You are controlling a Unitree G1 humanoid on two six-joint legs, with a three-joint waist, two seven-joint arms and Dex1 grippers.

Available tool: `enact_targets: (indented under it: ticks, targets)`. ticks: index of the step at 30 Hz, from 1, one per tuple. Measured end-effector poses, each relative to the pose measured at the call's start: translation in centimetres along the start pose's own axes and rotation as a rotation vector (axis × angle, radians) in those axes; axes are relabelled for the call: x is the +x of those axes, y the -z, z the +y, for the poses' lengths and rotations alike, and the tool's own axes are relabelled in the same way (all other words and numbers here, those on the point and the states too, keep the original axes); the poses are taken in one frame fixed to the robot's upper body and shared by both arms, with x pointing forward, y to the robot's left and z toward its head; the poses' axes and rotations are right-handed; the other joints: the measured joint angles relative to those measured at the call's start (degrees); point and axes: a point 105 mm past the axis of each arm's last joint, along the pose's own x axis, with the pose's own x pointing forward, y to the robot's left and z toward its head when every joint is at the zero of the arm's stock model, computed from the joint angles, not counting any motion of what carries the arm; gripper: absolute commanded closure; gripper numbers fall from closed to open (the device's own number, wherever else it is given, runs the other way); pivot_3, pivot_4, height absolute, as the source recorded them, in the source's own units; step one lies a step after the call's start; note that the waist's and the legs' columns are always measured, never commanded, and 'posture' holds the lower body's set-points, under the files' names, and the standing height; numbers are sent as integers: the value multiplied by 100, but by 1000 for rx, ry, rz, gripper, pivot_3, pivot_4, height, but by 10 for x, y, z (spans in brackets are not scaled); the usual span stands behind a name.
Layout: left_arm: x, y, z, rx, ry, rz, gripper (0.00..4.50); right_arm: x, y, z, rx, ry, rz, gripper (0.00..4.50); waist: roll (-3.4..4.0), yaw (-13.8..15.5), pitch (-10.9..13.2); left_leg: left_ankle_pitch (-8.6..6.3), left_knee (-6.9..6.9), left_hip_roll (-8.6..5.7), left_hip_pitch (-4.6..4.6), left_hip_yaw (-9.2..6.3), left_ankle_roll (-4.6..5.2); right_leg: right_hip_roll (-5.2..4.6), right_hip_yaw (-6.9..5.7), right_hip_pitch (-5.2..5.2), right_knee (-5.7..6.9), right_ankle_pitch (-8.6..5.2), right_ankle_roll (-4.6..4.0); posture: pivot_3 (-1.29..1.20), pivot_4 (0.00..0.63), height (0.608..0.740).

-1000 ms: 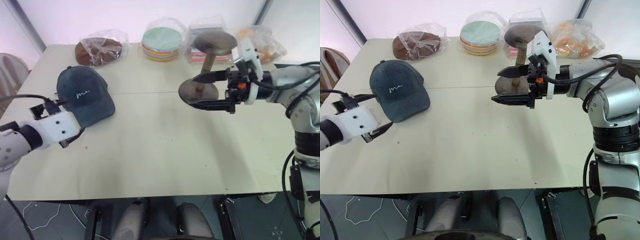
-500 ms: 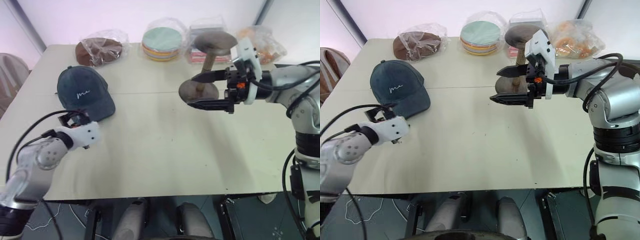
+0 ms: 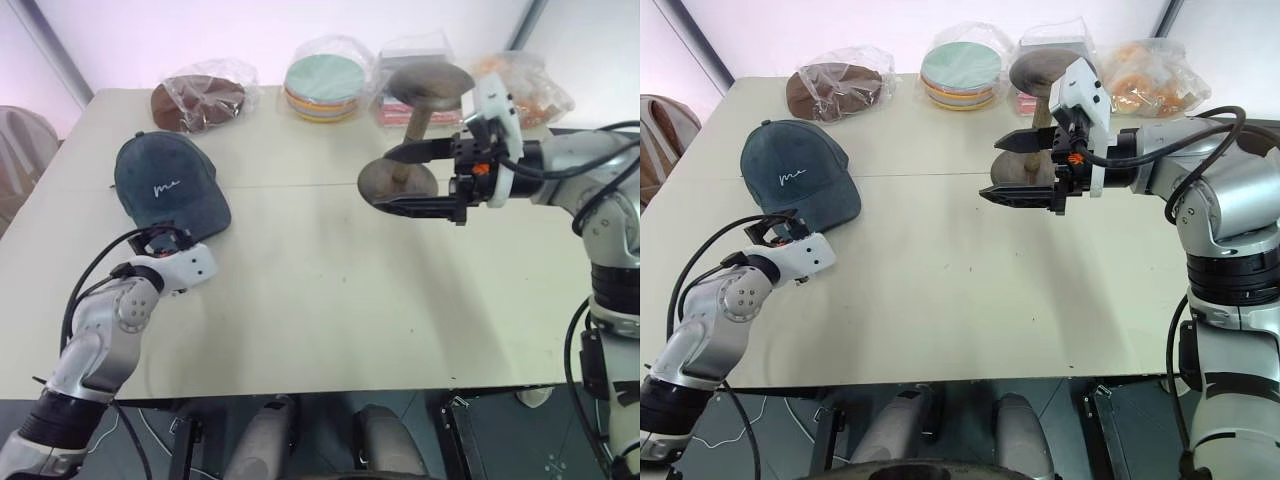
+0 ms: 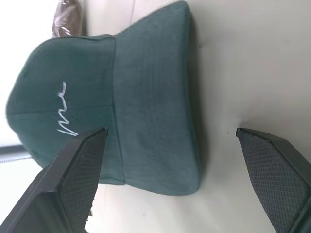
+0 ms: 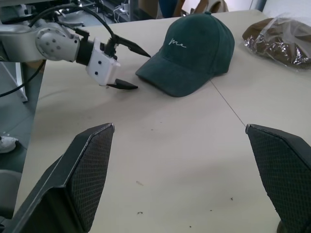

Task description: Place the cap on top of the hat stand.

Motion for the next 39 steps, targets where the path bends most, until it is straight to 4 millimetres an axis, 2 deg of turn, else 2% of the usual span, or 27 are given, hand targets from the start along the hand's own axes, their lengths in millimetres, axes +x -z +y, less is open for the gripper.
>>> enact_targets:
  ticks: [7, 27, 39]
  targets:
    - [9, 8, 3, -2, -60, 36, 0, 0, 0, 0, 0, -2, -2, 65, 0, -5, -1, 0, 2, 0, 2, 0, 0, 0, 0, -1, 6, 0, 0, 0, 150, 740]
    - [12, 30, -1, 6, -141, 100, 0, -4, 0, 0, -4, 1, 12, 65, 16, -30, -11, 0, 2, 0, 4, 2, 0, 1, 5, -9, 19, 0, -1, 0, 150, 740]
    - [26, 38, 2, -2, -204, 77, 0, -7, 0, -1, -7, 13, 22, 65, 26, -11, -18, 2, 10, 0, 6, 2, -2, 0, 5, -13, 42, -1, -1, 0, 150, 740]
